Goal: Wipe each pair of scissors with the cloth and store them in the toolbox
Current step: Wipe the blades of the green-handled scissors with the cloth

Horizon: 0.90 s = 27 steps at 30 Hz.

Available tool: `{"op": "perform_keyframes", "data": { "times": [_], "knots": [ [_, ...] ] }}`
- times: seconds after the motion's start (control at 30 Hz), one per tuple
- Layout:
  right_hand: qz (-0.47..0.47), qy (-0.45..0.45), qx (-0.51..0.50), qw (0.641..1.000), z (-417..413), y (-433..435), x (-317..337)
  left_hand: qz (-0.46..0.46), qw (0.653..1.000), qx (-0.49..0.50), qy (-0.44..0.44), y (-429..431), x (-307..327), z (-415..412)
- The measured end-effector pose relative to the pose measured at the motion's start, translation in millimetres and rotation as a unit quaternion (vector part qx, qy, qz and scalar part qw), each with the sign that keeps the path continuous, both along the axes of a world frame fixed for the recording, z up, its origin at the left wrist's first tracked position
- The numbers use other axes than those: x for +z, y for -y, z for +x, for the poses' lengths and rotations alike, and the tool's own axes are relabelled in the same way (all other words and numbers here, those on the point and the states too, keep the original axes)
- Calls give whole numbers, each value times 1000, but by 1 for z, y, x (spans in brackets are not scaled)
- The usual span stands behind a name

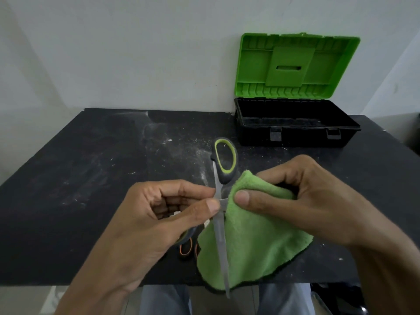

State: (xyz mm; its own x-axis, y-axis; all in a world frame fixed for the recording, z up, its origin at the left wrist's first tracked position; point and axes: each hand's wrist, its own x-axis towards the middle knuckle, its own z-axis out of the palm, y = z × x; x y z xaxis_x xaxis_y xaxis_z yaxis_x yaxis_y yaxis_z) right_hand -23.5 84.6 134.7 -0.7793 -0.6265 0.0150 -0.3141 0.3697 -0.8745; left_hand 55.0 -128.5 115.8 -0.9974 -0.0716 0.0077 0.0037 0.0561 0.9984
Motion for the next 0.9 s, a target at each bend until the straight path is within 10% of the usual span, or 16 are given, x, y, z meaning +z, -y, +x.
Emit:
{"op": "perform_keyframes", "data": {
  "times": [0.9],
  "knots": [
    [-40, -30, -20, 999, -8, -24, 10, -2, 999, 12, -51, 6, 3, -2]
  ]
}}
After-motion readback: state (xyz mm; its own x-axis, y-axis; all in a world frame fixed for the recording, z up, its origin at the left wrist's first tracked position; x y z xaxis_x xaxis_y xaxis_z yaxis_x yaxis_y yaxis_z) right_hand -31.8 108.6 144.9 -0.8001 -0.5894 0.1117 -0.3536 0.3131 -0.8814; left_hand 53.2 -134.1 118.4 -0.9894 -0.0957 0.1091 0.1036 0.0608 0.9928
